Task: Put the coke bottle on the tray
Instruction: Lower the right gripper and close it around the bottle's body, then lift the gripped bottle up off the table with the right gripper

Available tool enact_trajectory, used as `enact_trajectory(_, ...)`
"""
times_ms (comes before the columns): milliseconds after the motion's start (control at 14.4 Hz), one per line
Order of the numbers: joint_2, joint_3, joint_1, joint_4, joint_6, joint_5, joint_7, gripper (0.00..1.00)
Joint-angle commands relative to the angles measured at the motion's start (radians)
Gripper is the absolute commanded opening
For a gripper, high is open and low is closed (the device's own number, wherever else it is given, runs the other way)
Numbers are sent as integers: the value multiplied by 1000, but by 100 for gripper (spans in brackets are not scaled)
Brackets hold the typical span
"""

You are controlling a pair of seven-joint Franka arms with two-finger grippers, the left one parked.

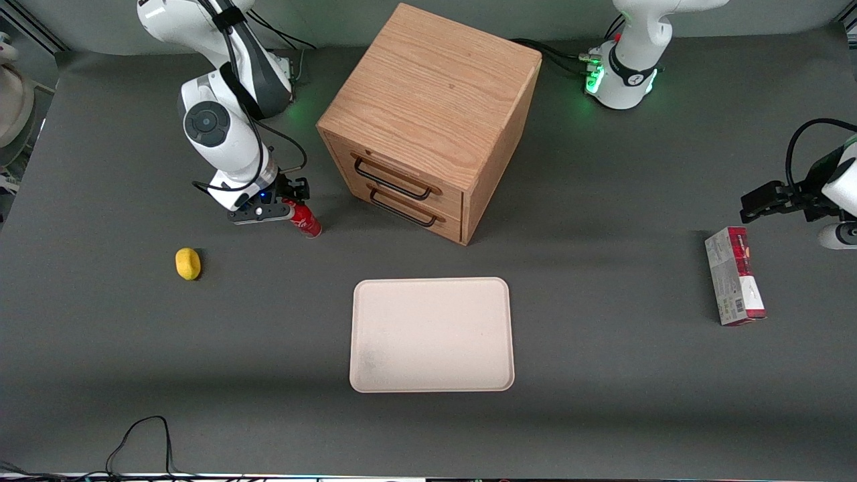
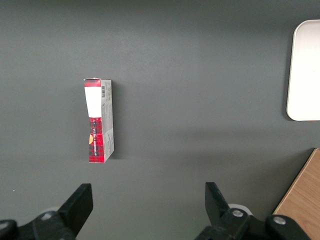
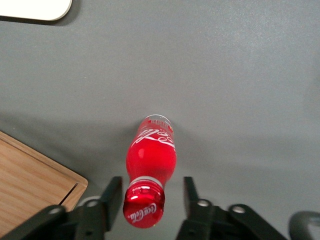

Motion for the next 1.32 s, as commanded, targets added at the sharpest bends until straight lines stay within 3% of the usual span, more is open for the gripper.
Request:
enact_trajectory(0,-9,-1,8,-5,10,-9,11,17)
enact_trajectory(416,-36,-3,3,18,-33,-8,10,12)
enact_trajectory(624,-85,-6,2,154,-227,-8,10,12)
enact_trajectory(971,-68,-32,-6,548,-626,3,5,12)
enact_trajectory(1249,-67,-40,-4,693,-735,5,7,11)
